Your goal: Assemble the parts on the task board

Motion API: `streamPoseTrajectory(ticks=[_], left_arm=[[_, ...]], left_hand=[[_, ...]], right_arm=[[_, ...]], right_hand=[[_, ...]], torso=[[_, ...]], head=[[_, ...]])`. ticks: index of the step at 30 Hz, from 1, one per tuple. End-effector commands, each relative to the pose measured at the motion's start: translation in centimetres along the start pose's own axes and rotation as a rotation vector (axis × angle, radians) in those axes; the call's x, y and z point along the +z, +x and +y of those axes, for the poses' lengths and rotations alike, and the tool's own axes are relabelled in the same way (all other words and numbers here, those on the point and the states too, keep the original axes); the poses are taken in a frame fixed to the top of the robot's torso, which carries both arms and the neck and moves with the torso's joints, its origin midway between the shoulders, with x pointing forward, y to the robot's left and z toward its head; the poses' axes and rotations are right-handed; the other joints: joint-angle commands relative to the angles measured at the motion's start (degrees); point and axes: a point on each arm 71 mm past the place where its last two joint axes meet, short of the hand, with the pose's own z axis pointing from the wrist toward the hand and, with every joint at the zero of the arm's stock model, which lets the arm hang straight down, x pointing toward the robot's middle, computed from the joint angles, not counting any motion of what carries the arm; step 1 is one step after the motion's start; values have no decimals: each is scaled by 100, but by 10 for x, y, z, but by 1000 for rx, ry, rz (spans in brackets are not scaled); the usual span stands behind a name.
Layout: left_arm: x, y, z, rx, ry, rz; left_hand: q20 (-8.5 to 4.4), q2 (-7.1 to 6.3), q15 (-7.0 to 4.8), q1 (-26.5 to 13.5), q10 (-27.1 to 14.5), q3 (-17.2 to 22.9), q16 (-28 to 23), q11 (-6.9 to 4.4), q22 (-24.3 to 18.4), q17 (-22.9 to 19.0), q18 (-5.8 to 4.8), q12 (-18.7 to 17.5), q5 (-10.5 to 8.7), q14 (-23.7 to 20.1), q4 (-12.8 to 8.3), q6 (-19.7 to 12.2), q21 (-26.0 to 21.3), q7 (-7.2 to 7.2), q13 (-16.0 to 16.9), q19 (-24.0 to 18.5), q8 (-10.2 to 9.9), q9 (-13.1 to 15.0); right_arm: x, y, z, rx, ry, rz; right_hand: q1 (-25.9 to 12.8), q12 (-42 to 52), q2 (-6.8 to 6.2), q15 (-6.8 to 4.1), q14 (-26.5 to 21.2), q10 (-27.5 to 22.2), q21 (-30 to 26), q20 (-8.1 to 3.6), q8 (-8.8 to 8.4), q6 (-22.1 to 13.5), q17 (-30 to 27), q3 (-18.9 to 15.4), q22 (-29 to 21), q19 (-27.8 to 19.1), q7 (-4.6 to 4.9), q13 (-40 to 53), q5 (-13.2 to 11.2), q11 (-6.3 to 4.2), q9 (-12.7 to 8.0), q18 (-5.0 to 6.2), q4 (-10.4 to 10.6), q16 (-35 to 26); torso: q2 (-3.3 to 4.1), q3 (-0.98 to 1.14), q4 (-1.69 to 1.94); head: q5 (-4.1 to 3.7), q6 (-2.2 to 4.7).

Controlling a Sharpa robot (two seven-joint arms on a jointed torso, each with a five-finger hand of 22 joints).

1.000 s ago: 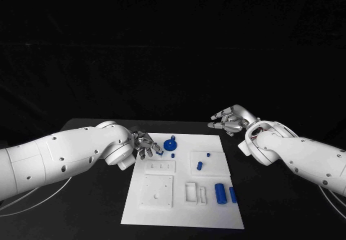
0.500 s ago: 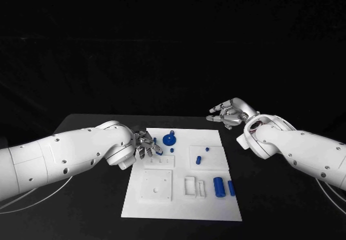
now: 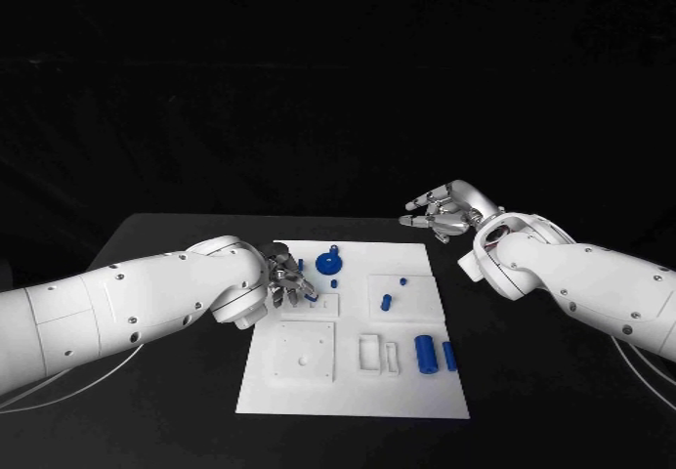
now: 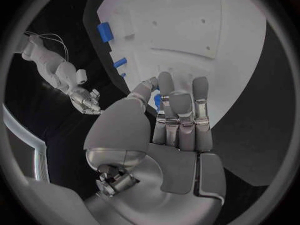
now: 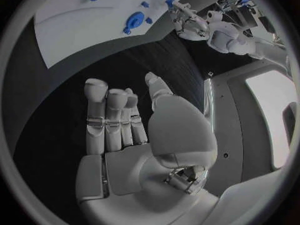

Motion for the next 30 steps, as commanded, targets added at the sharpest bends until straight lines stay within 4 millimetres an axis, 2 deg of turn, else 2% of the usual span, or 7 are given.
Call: streamPoseTrajectory(ticks=[1,3,5,15,19,30], left_arm=[[0,1,-3,44,13,-24],[0,2,-4,58,18,-20],[0,3,-5,73,22,-18],[2,6,-6,114,29,-24],[3,6,-5,124,27,-26],[6,9,-2,142,15,-14]], left_hand=[[-37,51,-108,88,194,11,19,-142,5,-5,-38,17,16,49,37,1004,24,-533,5,15,40,1162],[-36,49,-107,96,193,10,33,-140,13,-14,-38,26,13,43,45,1008,27,-534,10,11,37,1167],[-35,44,-106,98,193,8,37,-139,16,-19,-38,26,13,41,47,1007,28,-533,10,9,37,1167],[-30,44,-101,101,193,3,56,-137,21,-25,-38,40,-7,38,58,1015,25,-535,17,2,35,1165],[-30,44,-101,101,193,3,56,-137,21,-25,-38,40,-7,38,58,1015,25,-535,17,2,35,1165],[-27,45,-99,109,193,1,71,-136,30,-45,-36,43,-6,34,73,1023,25,-536,18,-1,37,1155]], right_arm=[[0,1,2,2,-13,8],[0,1,2,2,-13,9],[0,1,3,2,-13,10],[-1,2,4,3,-16,14],[-1,2,4,3,-16,15],[-1,3,5,4,-17,19]], right_hand=[[-4,-12,37,-36,2,-27,-37,-12,-21,30,5,-2,347,272,-6,1,38,0,-7,104,-39,-34],[-4,-12,37,-36,2,-27,-37,-12,-21,30,5,-2,347,272,-6,1,38,0,-7,104,-39,-34],[-21,-9,39,-36,2,-26,-40,-13,-20,39,6,-8,347,272,-7,1,39,-1,-7,103,-39,-37],[-21,-9,39,-36,2,-26,-40,-13,-20,39,6,-8,347,272,-7,1,39,-1,-7,103,-39,-37],[-21,-9,39,-36,2,-26,-40,-13,-20,39,6,-8,347,272,-7,1,39,-1,-7,103,-39,-37],[-26,-10,47,-37,3,-29,-42,-14,-21,47,9,-12,348,274,-11,-3,51,-3,-7,102,-42,-40]], torso=[[-1,4,-4],[-3,2,2],[-6,1,8],[-5,0,-8],[-6,-3,3],[-4,-5,-4]], head=[[-3,-41],[-7,-28],[-2,-52],[14,-62],[-3,-76],[-10,-101]])
